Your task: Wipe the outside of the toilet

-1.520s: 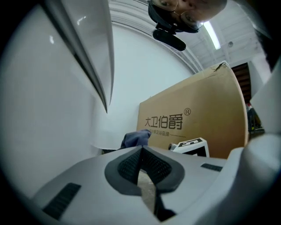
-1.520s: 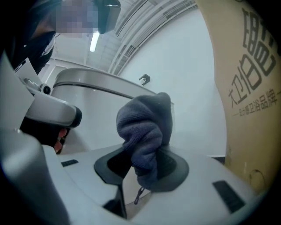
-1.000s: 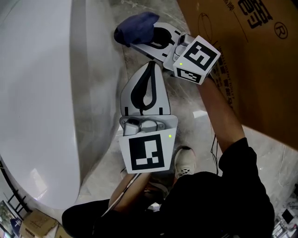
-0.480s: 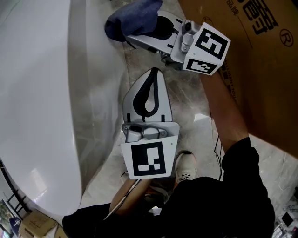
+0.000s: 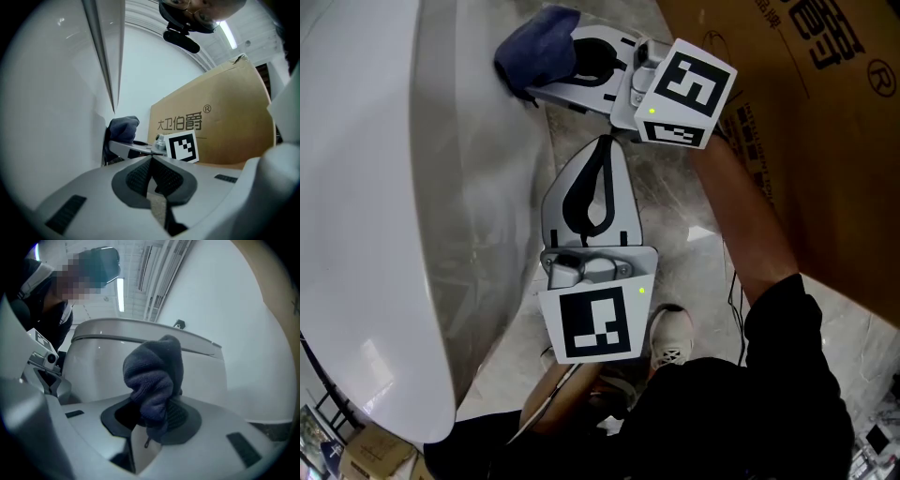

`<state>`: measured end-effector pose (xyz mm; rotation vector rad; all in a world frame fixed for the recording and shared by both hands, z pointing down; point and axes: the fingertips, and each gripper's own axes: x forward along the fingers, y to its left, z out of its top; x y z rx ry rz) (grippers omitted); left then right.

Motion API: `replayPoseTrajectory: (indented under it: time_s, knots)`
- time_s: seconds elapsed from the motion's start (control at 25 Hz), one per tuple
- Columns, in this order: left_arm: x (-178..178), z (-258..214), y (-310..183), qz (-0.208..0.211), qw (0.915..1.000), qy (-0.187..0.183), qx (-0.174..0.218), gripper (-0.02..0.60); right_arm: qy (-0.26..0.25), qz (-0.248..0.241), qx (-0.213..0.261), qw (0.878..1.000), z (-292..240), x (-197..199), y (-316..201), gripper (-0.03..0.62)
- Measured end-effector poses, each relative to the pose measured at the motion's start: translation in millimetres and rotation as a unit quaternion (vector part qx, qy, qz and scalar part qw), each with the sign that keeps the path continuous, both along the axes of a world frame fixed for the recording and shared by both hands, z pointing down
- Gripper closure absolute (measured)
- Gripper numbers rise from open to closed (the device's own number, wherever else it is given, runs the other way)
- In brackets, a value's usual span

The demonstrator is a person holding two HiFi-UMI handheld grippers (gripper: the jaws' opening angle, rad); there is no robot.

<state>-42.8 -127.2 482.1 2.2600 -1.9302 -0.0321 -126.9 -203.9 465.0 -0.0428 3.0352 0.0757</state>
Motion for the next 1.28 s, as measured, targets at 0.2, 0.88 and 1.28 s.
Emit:
replayPoseTrajectory:
  time_s: [0.2,0.88,1.28]
  knots:
    - [-1,5,1,-0.002,1.0,0.005,-0.005,0.57,0.006,-0.013,-0.021,1.0,10,-4,-1,0.48]
    - [3,24,5,-0.002,0.9997,0.005,-0.023,0.571,0.056,-0.019,-0.075,0.995,93,-11,0,0.482]
    - [2,37,8,-0.002,0.9993,0.008,-0.037,0.57,0.094,-0.017,-0.101,0.99,148,-15,4,0.482]
